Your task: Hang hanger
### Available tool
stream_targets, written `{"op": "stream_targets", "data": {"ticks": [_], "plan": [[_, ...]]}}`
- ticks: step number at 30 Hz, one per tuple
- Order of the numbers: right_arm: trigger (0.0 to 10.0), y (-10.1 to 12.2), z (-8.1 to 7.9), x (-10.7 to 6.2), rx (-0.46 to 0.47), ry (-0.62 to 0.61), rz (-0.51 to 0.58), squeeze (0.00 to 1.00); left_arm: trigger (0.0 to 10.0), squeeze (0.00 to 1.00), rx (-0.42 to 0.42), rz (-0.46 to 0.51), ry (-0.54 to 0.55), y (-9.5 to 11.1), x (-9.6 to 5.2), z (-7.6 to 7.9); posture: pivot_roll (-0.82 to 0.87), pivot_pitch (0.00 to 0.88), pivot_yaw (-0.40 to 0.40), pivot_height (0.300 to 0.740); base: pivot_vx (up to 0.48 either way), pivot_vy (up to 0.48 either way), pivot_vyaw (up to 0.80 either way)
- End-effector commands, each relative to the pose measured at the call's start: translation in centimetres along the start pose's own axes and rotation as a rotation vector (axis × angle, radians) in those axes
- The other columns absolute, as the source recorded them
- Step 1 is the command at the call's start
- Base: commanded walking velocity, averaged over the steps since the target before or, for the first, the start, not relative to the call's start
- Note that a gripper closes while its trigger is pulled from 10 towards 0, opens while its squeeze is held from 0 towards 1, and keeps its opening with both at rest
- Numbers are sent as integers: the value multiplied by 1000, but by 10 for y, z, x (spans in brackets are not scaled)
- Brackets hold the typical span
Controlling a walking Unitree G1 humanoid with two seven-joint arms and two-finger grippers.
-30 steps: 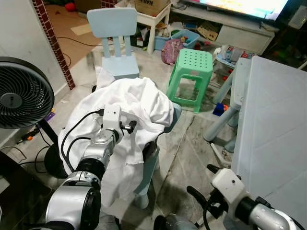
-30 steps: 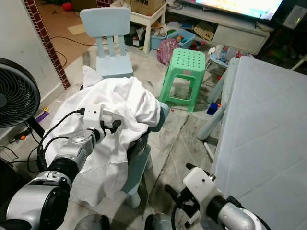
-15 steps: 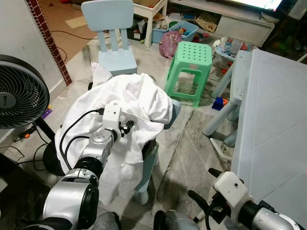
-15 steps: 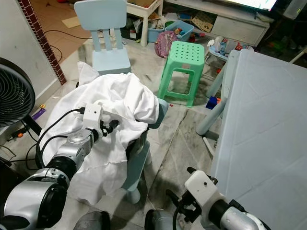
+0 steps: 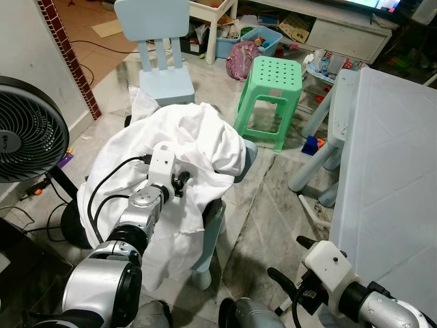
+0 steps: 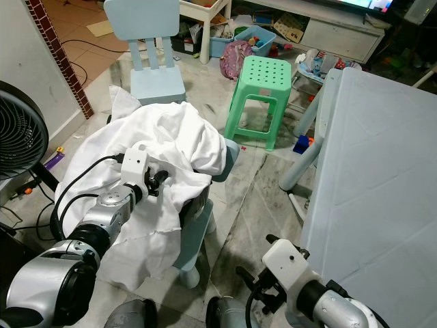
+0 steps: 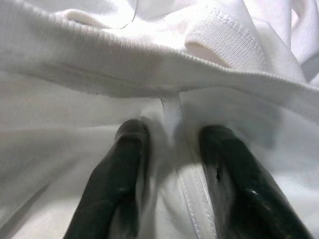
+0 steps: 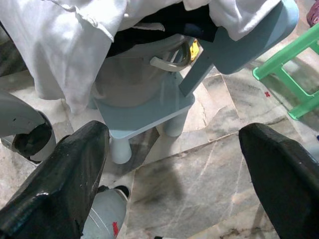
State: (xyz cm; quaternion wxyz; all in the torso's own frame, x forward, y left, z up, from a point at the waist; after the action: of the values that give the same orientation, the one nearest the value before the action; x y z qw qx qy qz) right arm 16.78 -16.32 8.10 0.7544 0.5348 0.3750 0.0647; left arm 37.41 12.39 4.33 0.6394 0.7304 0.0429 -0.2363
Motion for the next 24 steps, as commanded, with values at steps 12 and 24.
{"op": "stream_targets", "data": {"ticks": [12, 24], "plan": [[10000, 2, 2, 2, -17, 13, -1, 0, 0, 0, -22, 11, -7, 0, 0, 2, -256, 130, -75, 740, 0, 0, 0], [10000, 6, 7, 18, -35, 30, 24, 0, 0, 0, -30, 85, -2, 11, 1, 10, -198, 94, -91, 740, 0, 0, 0]]}}
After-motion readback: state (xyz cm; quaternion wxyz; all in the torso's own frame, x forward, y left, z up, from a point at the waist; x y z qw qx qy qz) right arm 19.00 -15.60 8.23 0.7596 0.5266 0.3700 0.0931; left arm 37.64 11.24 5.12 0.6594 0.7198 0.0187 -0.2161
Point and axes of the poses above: a point about 5 cm out from each wrist's last joint towards the gripper, its own x axis pointing out of the wrist towards the gripper, its own y axis along the axis of the wrist's last joint, z = x × y, the point moved 3 cm from there along x, pointing out of the wrist towards the gripper, and after that the axes turned 4 degrees about x, right-handed, at the moved point
